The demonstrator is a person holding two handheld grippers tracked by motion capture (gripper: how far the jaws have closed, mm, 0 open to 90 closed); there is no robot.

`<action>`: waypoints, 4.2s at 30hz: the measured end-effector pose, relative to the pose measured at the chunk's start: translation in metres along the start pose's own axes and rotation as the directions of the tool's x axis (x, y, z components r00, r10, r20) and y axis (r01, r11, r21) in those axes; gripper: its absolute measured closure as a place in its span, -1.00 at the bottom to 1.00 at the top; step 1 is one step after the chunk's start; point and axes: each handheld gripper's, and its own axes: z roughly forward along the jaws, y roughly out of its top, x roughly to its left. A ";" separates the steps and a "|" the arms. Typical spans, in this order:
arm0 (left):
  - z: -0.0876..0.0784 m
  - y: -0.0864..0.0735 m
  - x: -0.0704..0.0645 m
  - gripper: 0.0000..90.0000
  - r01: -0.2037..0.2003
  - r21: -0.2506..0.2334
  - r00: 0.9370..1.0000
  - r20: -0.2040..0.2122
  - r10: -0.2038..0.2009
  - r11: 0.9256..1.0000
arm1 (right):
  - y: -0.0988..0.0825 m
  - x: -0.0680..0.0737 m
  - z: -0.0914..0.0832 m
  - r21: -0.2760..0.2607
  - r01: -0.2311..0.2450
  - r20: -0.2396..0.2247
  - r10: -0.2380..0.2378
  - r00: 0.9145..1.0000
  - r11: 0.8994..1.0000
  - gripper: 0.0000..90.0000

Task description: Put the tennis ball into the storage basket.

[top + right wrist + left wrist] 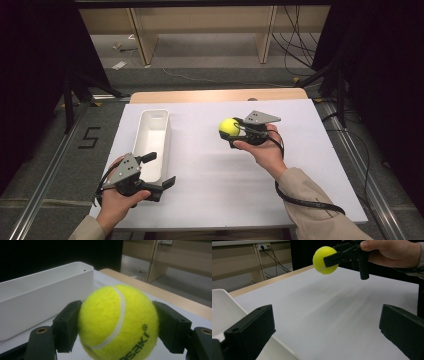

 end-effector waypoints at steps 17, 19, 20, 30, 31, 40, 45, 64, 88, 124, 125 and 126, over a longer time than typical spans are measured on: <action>0.000 0.000 0.000 -1.00 0.001 -0.001 1.000 0.000 -0.001 1.000 | 0.004 0.004 0.003 -0.006 0.008 -0.009 -0.008 1.000 1.000 -0.38; 0.000 0.000 0.000 -1.00 0.001 -0.001 1.000 0.000 -0.001 1.000 | 0.004 0.004 0.003 -0.008 0.007 -0.009 -0.007 1.000 1.000 -0.38; 0.000 0.000 0.000 -1.00 0.001 -0.001 1.000 0.000 -0.001 1.000 | 0.004 0.004 0.003 -0.009 0.007 -0.009 -0.007 1.000 1.000 -0.38; 0.000 0.000 0.000 -1.00 0.001 -0.002 1.000 0.000 -0.001 1.000 | 0.004 0.005 0.004 -0.008 0.008 -0.012 -0.008 1.000 1.000 -0.38; 0.000 0.000 0.000 -1.00 0.002 -0.002 1.000 0.000 -0.002 1.000 | 0.004 0.005 0.004 -0.010 0.008 -0.012 -0.008 1.000 1.000 -0.38; 0.000 0.000 0.000 -1.00 0.001 -0.001 1.000 0.000 -0.001 1.000 | 0.006 0.007 0.006 -0.009 0.010 -0.015 -0.011 1.000 1.000 -0.38; 0.000 0.000 0.000 -1.00 0.001 0.000 1.000 0.000 -0.001 1.000 | 0.007 0.008 0.007 -0.010 0.010 -0.018 -0.010 1.000 1.000 -0.38; 0.000 0.000 0.000 -1.00 0.001 -0.001 1.000 0.001 -0.001 1.000 | 0.009 0.012 0.012 -0.014 0.017 -0.027 -0.017 0.999 1.000 -0.38; 0.000 0.000 0.000 -1.00 0.002 -0.001 1.000 0.002 -0.002 1.000 | 0.014 0.017 0.019 -0.021 0.029 -0.041 -0.030 0.999 0.999 -0.38; 0.000 0.000 0.000 -1.00 0.000 -0.001 1.000 0.000 0.000 1.000 | 0.022 0.024 0.030 -0.033 0.042 -0.063 -0.044 0.997 0.999 -0.38; 0.000 0.000 0.000 -1.00 0.000 0.000 1.000 -0.001 0.000 1.000 | 0.023 0.025 0.031 -0.032 0.042 -0.065 -0.044 0.997 0.999 -0.38; 0.000 0.000 0.000 -1.00 0.000 0.000 1.000 -0.001 0.000 1.000 | 0.023 0.025 0.031 -0.032 0.042 -0.065 -0.044 0.997 0.999 -0.38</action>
